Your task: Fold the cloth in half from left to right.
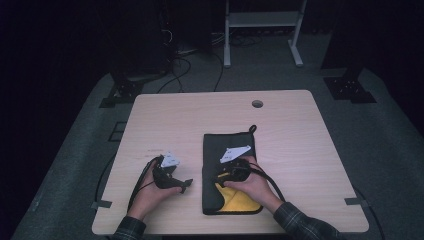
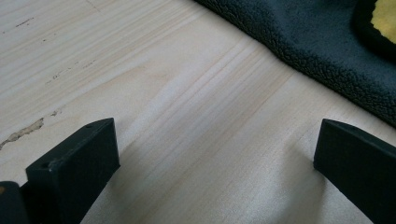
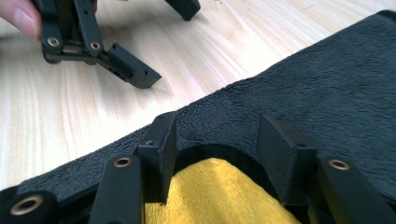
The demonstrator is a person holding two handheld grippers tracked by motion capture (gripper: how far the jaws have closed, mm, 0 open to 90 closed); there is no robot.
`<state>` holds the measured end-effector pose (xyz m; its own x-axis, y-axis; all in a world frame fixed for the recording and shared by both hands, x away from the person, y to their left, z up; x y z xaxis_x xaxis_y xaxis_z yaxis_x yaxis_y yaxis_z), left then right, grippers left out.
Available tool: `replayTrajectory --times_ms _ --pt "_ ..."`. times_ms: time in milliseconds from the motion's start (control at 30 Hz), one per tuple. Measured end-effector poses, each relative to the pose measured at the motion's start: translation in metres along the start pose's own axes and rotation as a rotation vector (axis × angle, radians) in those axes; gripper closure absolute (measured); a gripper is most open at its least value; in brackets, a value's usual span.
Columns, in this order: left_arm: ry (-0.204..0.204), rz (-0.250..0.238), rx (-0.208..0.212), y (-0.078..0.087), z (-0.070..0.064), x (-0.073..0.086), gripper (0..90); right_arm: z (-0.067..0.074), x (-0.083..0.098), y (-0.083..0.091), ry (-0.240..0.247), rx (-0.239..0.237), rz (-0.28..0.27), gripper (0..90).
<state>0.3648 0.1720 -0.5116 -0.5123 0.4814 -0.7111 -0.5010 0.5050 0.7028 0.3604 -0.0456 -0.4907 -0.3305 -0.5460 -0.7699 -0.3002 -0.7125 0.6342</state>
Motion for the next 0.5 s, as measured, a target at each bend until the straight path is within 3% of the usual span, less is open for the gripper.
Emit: replayTrajectory --times_ms 233,333,500 --pt "0.004 -0.003 0.000 -0.0002 -0.0003 -0.0001 0.0 0.0067 0.0070 -0.0118 0.068 0.023 0.047 45.5" --pt "0.005 -0.004 0.000 -0.0002 -0.0004 0.0000 0.0 0.0082 0.0079 -0.0105 0.086 0.038 0.050 54.0" --pt "0.004 -0.003 0.000 -0.0002 -0.0003 -0.0001 0.0 0.0069 0.0086 -0.0063 0.075 0.029 0.041 72.5"
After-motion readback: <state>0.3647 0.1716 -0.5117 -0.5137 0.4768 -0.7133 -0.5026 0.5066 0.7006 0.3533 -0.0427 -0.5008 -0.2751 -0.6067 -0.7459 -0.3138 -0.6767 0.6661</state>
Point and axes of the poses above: each handheld gripper's, and its own axes: y roughly backward along the jaws, x roughly out of its underside, z roughly to its left, the point moved 4 cm from there along -y, roughly forward along the jaws, and after that the axes turned 3 degrees about y, right-handed, at the moved point
